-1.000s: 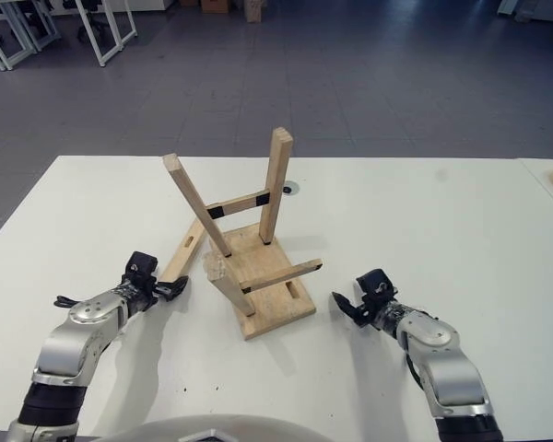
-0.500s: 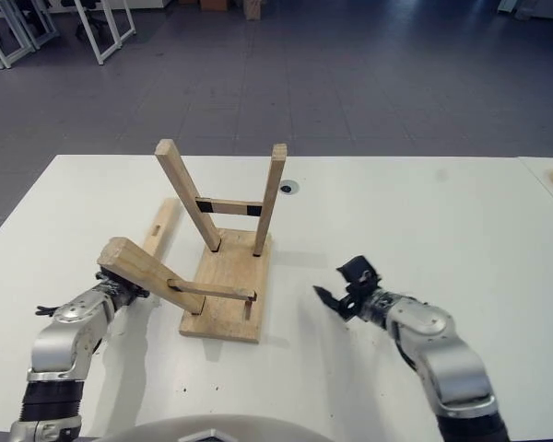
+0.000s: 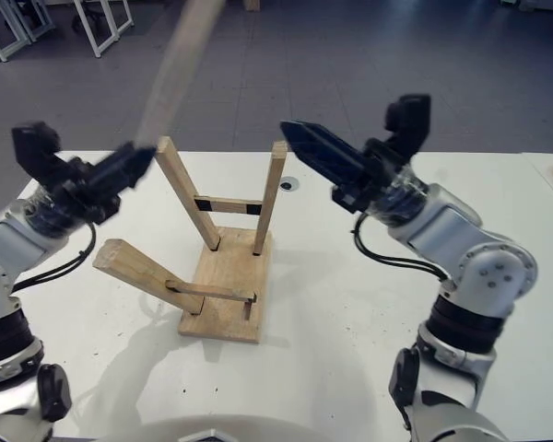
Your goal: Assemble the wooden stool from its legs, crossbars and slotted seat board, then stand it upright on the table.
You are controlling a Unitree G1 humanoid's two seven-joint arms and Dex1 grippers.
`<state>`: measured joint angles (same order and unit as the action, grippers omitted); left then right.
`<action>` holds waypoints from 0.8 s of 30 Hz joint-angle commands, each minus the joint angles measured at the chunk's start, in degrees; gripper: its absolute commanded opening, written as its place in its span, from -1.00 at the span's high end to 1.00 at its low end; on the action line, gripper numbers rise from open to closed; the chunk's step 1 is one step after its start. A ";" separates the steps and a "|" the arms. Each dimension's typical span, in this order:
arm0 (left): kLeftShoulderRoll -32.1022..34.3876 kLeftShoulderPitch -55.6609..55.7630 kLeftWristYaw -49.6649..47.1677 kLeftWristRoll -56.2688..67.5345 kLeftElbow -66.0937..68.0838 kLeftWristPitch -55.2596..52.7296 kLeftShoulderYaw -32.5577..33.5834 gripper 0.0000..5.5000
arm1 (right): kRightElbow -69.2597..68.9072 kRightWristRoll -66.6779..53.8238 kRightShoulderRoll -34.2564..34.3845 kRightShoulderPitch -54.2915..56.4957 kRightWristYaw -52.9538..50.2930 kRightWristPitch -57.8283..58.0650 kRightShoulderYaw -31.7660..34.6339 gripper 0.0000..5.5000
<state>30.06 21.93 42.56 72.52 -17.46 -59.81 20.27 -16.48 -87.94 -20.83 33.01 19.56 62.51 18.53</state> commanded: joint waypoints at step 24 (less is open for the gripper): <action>0.72 9.61 4.21 -6.00 10.48 4.40 -9.17 -0.09 | 3.48 2.56 -2.83 1.99 -1.57 -6.15 -9.08 0.26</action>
<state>30.93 29.68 48.22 67.12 -8.43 -55.77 9.89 -12.84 -87.82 -22.60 34.72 16.66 57.38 9.40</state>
